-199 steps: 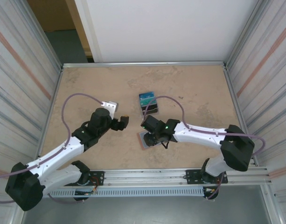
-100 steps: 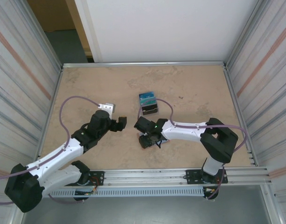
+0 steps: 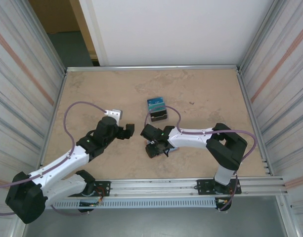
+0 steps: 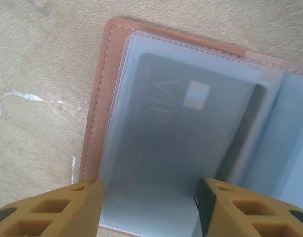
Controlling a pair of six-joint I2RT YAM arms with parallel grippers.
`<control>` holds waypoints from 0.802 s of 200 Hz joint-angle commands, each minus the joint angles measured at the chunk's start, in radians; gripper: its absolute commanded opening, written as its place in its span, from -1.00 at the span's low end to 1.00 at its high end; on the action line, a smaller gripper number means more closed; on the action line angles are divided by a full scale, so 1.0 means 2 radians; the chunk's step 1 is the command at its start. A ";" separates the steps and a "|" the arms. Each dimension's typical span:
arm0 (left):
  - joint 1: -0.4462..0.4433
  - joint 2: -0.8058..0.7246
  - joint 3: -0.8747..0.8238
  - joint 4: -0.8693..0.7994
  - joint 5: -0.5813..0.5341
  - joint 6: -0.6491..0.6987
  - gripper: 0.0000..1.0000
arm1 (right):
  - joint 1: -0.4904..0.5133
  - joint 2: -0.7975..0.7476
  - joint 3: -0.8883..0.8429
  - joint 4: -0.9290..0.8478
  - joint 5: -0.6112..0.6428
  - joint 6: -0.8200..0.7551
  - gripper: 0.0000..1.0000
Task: Take the credit cards out of the card holder
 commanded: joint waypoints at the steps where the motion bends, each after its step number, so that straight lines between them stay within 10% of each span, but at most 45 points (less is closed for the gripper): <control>1: 0.000 0.004 0.005 -0.004 -0.008 -0.003 0.97 | -0.004 0.021 -0.004 0.006 -0.024 0.001 0.08; 86: 0.000 0.007 0.013 -0.008 0.001 0.001 0.97 | -0.011 0.041 0.000 -0.019 0.012 0.004 0.05; 160: -0.001 0.001 0.023 -0.016 0.010 0.009 0.97 | -0.043 0.007 -0.009 0.008 -0.013 0.023 -0.37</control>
